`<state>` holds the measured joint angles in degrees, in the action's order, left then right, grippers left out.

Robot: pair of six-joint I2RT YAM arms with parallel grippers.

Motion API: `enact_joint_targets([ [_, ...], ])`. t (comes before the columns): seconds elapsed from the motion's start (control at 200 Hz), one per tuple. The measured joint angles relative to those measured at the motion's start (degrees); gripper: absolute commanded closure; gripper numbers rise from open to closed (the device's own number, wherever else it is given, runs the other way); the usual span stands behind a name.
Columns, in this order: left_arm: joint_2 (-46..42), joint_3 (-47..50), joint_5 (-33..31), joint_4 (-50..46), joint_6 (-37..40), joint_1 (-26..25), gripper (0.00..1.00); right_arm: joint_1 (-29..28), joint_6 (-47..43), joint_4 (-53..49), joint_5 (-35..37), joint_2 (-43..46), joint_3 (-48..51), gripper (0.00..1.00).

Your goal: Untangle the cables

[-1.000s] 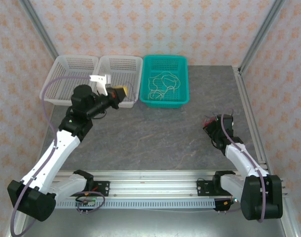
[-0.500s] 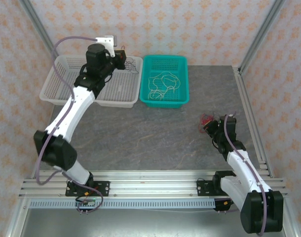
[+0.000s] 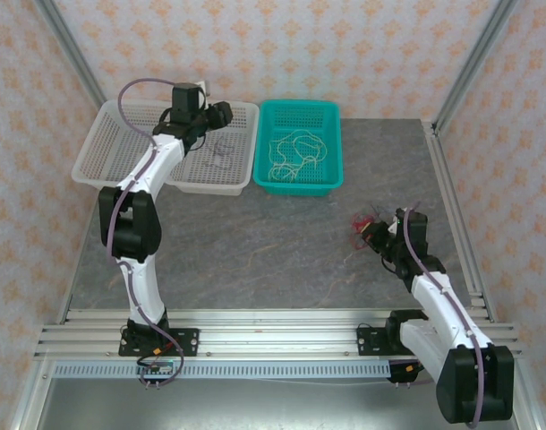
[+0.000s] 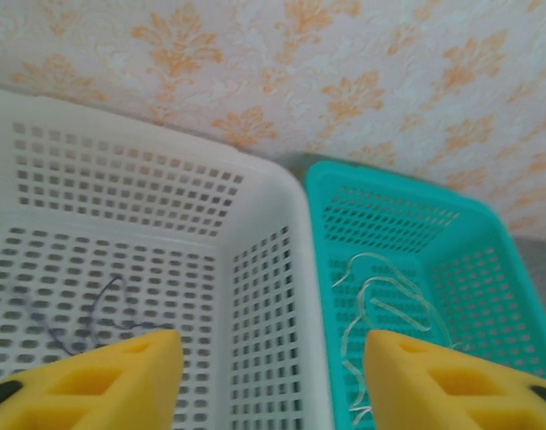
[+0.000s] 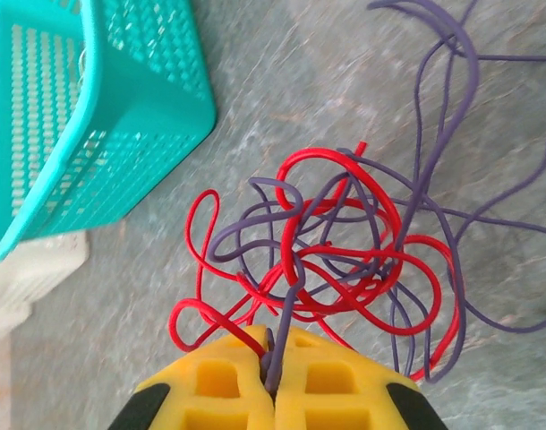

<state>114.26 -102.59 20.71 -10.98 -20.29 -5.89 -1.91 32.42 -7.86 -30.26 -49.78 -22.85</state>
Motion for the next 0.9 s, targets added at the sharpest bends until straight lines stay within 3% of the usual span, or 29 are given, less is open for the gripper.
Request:
enact_joint_targets([
  [0.23, -11.7, 10.4, 6.0, 7.6, -4.9, -1.0, 0.36, -1.5, -4.9, -4.3, -7.0, -0.5, -4.6, 1.00],
  [0.365, -21.3, 15.5, 8.0, 10.1, -2.0, -5.7, 0.36, -5.6, -7.6, -6.8, -10.5, -1.3, -8.9, 1.00],
  [0.571, -33.2, 25.5, 11.8, 12.3, 5.3, -14.0, 0.36, -17.7, -11.2, -9.6, -13.7, -7.8, -16.9, 1.00],
  [0.781, -38.4, 33.4, 12.1, 11.5, 9.8, -15.1, 0.36, -33.3, -16.7, -13.1, -17.2, -20.1, -30.3, 1.00],
  [0.901, -41.1, 36.5, 11.8, 10.8, 11.4, -15.1, 0.36, -37.4, -19.8, -13.8, -18.6, -24.6, -35.3, 1.00],
])
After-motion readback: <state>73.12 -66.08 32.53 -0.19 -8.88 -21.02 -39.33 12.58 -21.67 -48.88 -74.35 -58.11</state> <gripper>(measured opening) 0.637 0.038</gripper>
